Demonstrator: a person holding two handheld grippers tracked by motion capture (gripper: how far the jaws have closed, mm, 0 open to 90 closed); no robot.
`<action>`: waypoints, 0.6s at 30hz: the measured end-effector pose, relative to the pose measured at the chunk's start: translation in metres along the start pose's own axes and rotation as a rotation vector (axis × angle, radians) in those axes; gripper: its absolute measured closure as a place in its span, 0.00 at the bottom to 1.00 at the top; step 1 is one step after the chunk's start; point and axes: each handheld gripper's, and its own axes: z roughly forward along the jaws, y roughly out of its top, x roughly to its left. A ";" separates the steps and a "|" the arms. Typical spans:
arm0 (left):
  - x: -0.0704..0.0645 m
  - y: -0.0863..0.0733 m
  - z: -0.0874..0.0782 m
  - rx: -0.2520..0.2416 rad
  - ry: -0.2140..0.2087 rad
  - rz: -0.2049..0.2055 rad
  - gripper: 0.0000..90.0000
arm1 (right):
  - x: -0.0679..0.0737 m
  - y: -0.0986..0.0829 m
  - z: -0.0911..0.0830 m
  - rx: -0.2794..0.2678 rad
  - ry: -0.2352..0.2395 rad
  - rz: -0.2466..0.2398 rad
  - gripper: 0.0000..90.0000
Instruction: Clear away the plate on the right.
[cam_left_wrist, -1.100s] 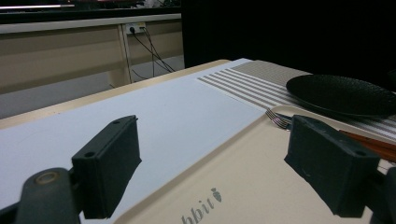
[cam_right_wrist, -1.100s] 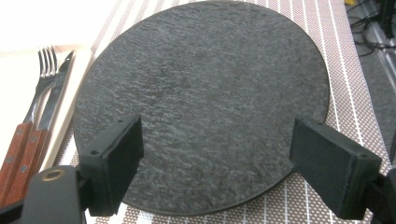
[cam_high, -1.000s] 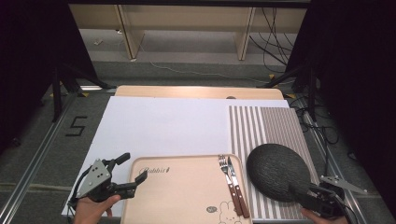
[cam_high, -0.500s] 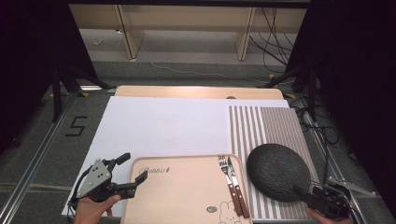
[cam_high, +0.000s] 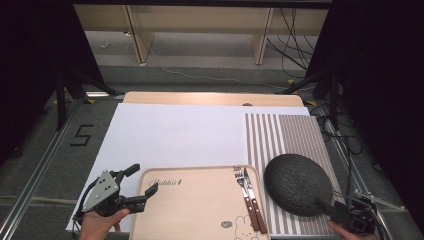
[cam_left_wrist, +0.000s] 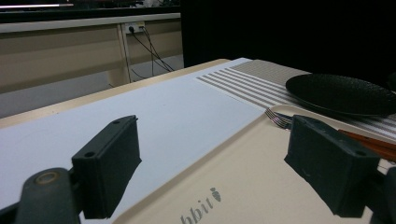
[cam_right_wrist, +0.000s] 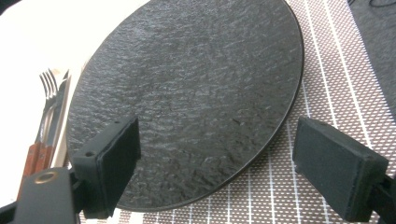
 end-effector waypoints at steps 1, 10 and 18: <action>0.000 0.000 0.000 -0.001 0.000 0.000 0.19 | -0.001 0.000 0.000 -0.001 0.007 0.002 0.18; 0.000 0.000 0.000 0.009 0.005 0.003 0.19 | -0.005 0.000 0.004 -0.002 0.050 0.022 0.21; 0.000 0.000 0.000 0.008 0.003 0.003 0.19 | -0.009 0.001 0.005 0.005 0.077 0.080 0.23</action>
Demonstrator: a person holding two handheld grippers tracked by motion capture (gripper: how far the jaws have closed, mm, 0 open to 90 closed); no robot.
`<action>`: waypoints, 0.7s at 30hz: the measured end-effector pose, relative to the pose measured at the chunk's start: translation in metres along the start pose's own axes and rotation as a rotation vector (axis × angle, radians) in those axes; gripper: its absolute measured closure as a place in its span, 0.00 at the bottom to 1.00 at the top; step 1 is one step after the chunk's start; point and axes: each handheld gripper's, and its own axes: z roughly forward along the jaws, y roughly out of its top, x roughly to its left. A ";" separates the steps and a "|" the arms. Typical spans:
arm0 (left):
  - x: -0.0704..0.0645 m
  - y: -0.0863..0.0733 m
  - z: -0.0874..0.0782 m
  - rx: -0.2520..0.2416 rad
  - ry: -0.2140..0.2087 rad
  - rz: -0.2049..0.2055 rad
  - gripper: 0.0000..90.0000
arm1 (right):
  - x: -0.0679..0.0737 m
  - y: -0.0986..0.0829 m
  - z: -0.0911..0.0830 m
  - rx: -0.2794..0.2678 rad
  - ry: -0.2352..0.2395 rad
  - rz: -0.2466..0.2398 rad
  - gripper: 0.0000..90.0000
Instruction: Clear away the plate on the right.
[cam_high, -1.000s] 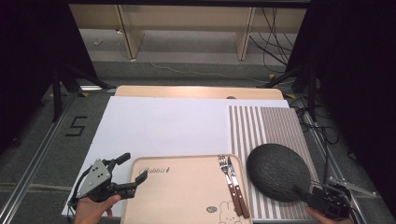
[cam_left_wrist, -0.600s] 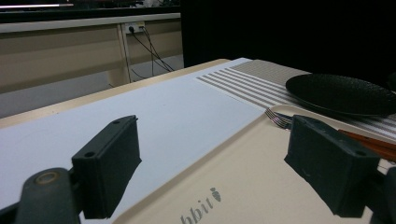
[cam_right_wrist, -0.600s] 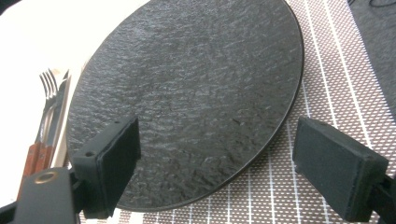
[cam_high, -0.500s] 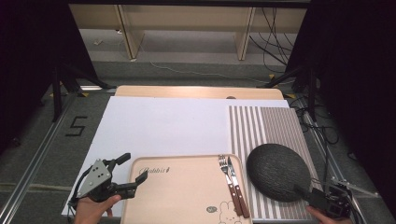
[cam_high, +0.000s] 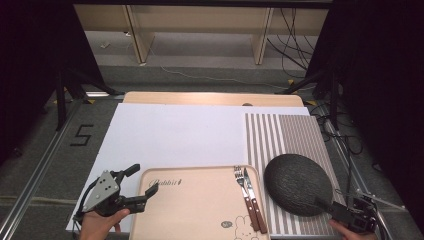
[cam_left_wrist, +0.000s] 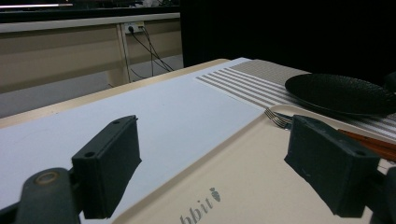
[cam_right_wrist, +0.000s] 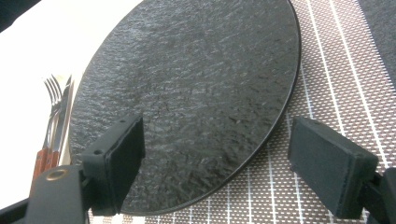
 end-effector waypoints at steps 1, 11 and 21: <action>0.000 0.000 0.000 0.000 0.000 0.000 0.18 | 0.002 0.000 -0.001 0.019 0.005 0.030 0.23; 0.000 0.000 0.000 0.000 0.000 0.000 0.18 | -0.002 0.001 0.003 0.039 0.007 0.060 0.26; 0.000 0.000 0.000 -0.001 -0.001 0.001 0.19 | -0.010 0.002 0.006 0.039 0.063 0.132 0.29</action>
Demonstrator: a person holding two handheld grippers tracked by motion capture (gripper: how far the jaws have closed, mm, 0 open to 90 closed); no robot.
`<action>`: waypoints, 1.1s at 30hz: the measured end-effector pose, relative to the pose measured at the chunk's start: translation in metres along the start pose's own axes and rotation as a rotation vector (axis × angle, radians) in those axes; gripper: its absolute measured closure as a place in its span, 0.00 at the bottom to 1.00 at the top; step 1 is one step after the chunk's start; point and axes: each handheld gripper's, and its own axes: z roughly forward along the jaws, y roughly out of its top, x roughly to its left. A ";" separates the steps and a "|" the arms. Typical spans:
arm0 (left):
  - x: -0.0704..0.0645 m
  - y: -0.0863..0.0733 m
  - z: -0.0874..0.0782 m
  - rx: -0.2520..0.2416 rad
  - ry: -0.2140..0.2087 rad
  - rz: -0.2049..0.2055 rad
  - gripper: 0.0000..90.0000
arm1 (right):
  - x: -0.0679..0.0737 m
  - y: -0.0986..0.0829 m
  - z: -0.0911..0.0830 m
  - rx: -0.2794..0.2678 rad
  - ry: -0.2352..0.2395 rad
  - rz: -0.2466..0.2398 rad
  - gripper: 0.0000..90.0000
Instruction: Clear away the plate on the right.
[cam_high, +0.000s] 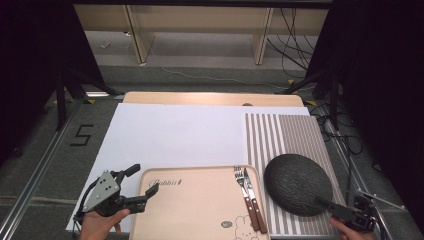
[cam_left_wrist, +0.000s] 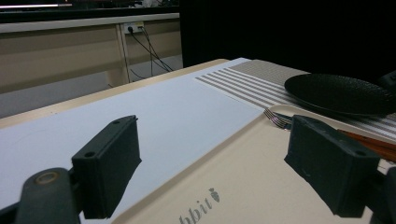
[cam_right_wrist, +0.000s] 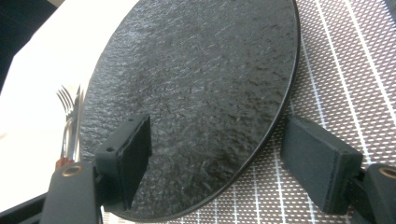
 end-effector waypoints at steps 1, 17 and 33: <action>0.000 0.000 0.000 0.000 0.001 0.001 0.19 | 0.002 0.001 0.000 -0.001 0.016 0.036 0.30; -0.001 0.000 0.001 0.000 -0.004 0.002 0.18 | -0.008 0.004 0.006 -0.003 0.057 0.057 0.39; -0.001 0.000 0.001 0.004 -0.006 0.002 0.18 | -0.020 0.006 0.007 0.004 0.122 0.157 0.49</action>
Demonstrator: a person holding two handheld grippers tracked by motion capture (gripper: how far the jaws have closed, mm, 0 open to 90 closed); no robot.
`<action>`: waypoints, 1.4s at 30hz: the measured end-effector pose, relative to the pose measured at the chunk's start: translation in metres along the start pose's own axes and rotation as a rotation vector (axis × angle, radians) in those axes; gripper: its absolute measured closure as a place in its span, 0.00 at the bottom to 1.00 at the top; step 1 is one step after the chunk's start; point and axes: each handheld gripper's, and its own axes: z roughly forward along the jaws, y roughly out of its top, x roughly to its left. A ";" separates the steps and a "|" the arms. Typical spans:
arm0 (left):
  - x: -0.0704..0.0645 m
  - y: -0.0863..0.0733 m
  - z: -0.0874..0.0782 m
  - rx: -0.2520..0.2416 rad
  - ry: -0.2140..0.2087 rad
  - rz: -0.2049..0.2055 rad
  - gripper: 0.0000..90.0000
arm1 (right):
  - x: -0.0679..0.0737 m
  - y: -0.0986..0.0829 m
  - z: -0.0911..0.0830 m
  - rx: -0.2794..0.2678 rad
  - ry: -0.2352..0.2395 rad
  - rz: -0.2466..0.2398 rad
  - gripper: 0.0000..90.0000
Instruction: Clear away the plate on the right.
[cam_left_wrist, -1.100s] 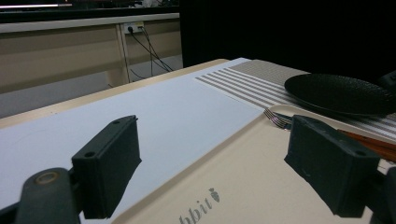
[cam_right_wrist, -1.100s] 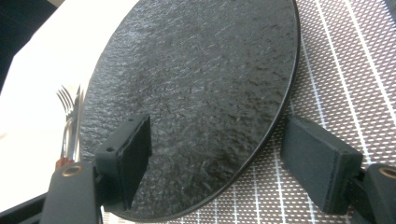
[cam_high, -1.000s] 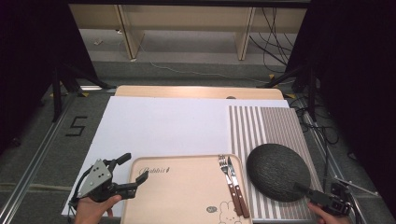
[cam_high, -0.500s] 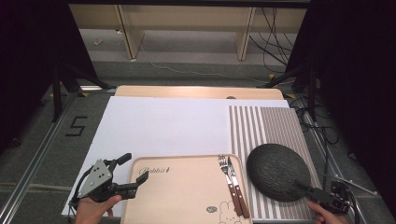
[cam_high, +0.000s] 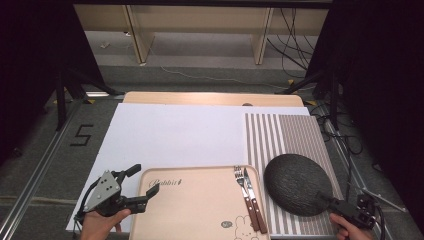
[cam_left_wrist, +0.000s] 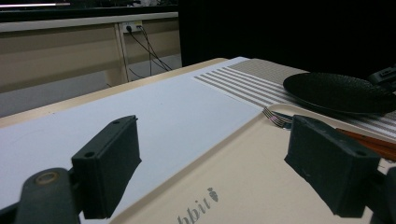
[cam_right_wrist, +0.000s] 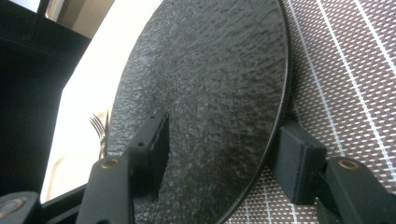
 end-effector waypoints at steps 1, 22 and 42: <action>0.000 0.000 0.000 0.000 -0.001 -0.001 0.18 | 0.000 0.000 0.001 -0.011 0.006 0.018 0.50; 0.000 0.000 0.001 0.004 -0.003 -0.001 0.18 | -0.019 0.002 0.005 -0.028 0.100 0.170 0.69; 0.000 0.000 0.002 0.007 -0.005 -0.001 0.18 | -0.030 0.000 0.010 -0.027 0.152 0.257 0.87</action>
